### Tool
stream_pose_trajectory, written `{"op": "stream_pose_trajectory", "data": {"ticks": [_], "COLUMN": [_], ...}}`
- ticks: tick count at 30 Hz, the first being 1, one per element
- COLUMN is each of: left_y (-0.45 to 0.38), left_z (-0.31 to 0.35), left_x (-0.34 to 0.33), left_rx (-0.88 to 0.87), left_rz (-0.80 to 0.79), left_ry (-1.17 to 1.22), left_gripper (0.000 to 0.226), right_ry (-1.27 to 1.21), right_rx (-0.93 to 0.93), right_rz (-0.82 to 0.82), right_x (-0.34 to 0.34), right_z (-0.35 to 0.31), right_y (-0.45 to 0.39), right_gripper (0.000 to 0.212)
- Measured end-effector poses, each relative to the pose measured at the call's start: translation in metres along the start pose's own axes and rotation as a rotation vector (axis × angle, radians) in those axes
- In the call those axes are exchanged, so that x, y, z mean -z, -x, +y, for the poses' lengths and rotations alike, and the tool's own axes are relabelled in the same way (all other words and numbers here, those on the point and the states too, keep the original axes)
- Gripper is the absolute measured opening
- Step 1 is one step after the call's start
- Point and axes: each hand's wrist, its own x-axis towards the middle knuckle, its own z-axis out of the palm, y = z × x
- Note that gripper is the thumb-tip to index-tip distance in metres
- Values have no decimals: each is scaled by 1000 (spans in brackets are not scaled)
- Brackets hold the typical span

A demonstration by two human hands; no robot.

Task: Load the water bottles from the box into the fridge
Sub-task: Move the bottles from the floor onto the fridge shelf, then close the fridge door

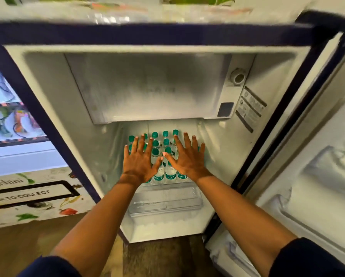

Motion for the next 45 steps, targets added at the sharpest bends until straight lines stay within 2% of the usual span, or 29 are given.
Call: {"op": "stream_pose_trajectory", "data": {"ticks": [3, 8, 18, 22, 27, 33, 37, 45], "left_y": [30, 81, 154, 176, 201, 236, 260, 299], "left_z": [6, 16, 30, 38, 41, 36, 27, 30], "left_x": [20, 48, 130, 156, 167, 167, 162, 160], "left_rx": [5, 54, 120, 133, 105, 55, 22, -75], "left_rz": [-5, -123, -30, 10, 32, 43, 56, 94], "left_ry": [47, 64, 95, 57, 26, 67, 87, 144], "left_gripper": [80, 83, 99, 90, 86, 92, 85, 86], "right_ry": [-26, 15, -29, -31, -4, -18, -11, 28], "right_rx": [-9, -19, -35, -25, -54, -77, -92, -153], "right_rz": [-27, -116, -11, 5, 48, 97, 135, 205], "right_x": [26, 59, 128, 145, 149, 151, 152, 166], "right_z": [-5, -14, -20, -22, -18, -26, -39, -46], "right_y": [30, 78, 152, 177, 205, 239, 266, 321], "right_gripper": [85, 83, 91, 90, 87, 85, 85, 86]}}
